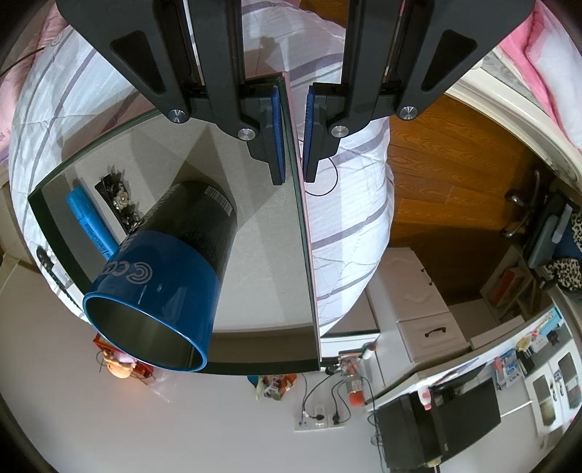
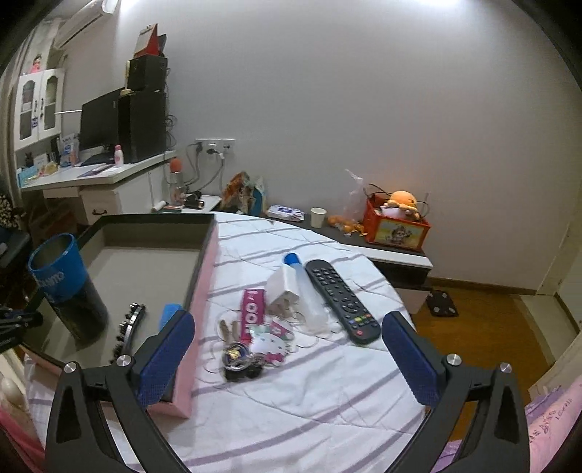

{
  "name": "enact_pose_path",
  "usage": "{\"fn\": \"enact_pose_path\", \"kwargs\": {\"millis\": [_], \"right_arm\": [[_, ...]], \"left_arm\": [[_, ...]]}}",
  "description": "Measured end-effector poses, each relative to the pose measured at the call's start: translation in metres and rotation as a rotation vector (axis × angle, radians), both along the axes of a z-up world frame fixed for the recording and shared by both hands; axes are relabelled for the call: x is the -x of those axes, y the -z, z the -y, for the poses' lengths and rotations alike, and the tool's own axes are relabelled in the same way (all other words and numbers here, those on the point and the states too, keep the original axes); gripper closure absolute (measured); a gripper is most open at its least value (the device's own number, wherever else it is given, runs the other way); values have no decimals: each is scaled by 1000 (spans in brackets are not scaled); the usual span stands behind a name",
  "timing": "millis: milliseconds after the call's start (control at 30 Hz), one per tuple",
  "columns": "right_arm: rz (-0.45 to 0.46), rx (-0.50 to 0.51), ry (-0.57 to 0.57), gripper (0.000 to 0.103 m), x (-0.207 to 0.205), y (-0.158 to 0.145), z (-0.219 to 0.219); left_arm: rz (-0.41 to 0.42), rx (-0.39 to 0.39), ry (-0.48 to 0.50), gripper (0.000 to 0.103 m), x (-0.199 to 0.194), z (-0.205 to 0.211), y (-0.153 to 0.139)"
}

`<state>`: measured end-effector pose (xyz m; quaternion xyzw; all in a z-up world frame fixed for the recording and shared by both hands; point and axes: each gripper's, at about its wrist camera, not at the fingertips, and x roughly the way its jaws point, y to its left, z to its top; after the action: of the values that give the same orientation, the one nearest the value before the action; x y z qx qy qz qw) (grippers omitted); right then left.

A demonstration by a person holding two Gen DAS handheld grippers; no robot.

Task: Organize rigid objects
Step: 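Move the right gripper to the black TV remote and grasp it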

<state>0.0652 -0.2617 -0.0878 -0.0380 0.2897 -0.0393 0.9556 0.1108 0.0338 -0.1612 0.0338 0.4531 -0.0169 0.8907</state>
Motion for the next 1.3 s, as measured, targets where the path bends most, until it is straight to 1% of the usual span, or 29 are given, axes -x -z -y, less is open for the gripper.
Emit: {"fn": "enact_pose_path", "kwargs": {"millis": [333, 900, 1100, 1167, 1300], "right_arm": [[-49, -18, 39, 0, 7, 15, 25], [-105, -30, 71, 0, 10, 34, 50], [-118, -12, 77, 0, -2, 40, 67], [-135, -10, 75, 0, -10, 44, 75], [-145, -7, 32, 0, -26, 50, 82]], "left_arm": [[-2, -3, 0, 95, 0, 1, 0], [-2, -4, 0, 96, -1, 1, -1], [-2, -6, -1, 96, 0, 1, -1], [-2, -7, -1, 96, 0, 1, -1], [-3, -7, -1, 96, 0, 1, -1]]}}
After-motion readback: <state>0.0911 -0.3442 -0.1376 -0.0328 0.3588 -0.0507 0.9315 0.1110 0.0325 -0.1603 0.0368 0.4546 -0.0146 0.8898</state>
